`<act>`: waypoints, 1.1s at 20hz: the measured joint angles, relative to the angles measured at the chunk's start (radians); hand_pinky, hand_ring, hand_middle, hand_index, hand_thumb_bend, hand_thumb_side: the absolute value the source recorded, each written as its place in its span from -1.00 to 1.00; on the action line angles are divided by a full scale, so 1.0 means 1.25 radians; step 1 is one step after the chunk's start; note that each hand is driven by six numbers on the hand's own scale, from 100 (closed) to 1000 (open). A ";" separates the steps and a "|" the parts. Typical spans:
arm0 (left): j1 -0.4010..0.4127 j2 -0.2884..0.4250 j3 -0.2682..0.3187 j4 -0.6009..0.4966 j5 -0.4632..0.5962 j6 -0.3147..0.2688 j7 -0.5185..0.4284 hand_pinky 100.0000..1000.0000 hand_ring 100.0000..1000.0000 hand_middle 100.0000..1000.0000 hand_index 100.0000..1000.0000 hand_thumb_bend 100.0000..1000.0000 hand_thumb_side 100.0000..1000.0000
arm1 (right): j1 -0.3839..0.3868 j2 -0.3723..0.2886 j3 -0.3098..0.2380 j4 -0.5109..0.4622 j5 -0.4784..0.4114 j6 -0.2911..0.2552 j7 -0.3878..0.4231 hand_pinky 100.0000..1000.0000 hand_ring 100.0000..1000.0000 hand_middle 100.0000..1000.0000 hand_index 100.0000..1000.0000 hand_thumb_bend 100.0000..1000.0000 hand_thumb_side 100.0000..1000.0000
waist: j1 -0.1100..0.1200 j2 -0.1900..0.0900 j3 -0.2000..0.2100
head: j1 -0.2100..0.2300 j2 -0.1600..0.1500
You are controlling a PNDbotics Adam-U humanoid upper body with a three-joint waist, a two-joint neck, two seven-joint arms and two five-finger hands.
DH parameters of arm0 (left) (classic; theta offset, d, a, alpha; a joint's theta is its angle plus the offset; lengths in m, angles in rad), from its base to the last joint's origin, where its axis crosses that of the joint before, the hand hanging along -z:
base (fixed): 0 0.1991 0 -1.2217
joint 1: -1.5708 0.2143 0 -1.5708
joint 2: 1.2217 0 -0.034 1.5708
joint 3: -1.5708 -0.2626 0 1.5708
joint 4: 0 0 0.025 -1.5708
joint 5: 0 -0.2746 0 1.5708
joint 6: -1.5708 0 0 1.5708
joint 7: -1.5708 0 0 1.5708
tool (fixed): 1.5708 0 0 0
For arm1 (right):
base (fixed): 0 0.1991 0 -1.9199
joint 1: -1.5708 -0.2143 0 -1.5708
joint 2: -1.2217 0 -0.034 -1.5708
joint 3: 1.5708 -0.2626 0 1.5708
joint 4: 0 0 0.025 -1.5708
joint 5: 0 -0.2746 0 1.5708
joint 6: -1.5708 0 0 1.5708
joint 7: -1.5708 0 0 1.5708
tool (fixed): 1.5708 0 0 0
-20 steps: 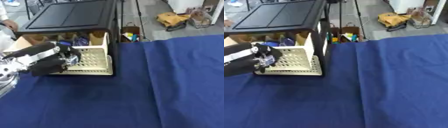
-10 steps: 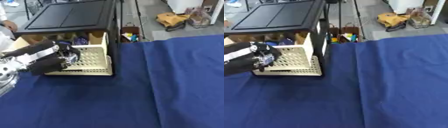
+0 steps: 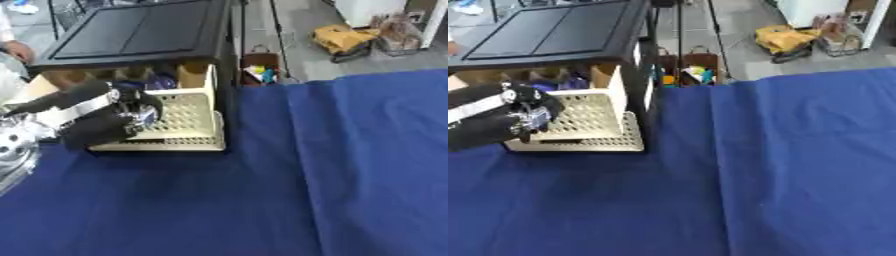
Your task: Pick up objects from table and place into drawer.
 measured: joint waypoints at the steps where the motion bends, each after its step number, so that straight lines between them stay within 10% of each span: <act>1: 0.000 0.000 0.000 0.001 -0.001 0.001 0.001 -0.94 -0.15 0.51 0.84 -1.00 1.00 | 0.000 0.000 0.000 0.000 0.000 0.000 0.000 0.64 0.67 0.08 0.43 -1.00 1.00 | 0.000 0.000 0.000 | 0.000 0.000; 22: -0.053 -0.036 0.000 0.055 -0.009 -0.004 0.006 -0.94 -0.15 0.50 0.87 -1.00 1.00 | -0.007 0.000 0.000 0.000 -0.006 0.002 0.003 0.64 0.67 0.07 0.44 -1.00 1.00 | 0.003 0.013 -0.011 | 0.009 -0.014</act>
